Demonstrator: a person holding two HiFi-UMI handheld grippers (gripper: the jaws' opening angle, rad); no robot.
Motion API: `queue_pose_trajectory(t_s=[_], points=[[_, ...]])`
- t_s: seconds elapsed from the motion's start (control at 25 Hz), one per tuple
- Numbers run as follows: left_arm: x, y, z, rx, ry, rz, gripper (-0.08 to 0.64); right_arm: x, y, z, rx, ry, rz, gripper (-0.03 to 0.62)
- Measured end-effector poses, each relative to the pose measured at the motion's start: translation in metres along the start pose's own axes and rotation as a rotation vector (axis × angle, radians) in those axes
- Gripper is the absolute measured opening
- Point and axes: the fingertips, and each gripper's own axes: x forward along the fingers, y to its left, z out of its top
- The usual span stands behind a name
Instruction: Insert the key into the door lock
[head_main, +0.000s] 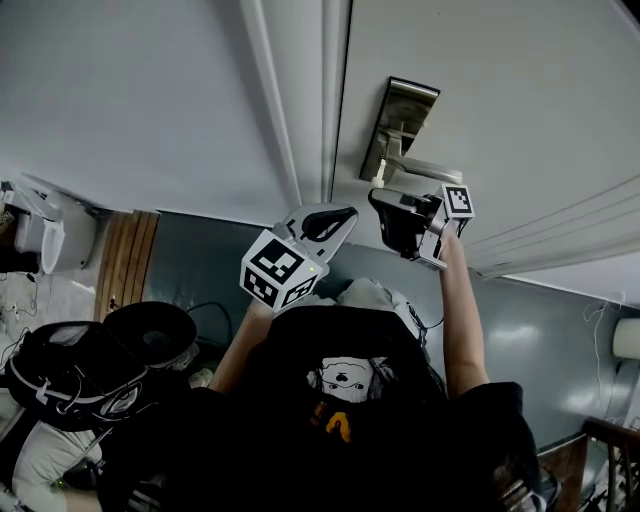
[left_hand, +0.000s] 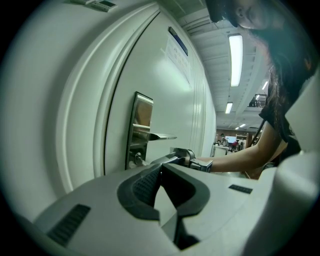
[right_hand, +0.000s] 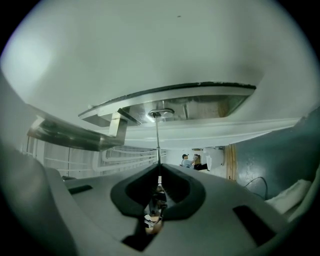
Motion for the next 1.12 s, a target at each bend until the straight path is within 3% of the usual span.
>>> queue_pose_trajectory(t_s=[0.44,1.12], points=[[0.000,0.000,-0.002,0.004,0.003,-0.011,0.014,-0.004,-0.002,0.001,-0.005,-0.025,-0.013,0.018],[0.002,0.007,-0.005,-0.010,0.000,-0.005,0.014,0.000,-0.004,-0.001,-0.013,0.039,-0.038,0.018]])
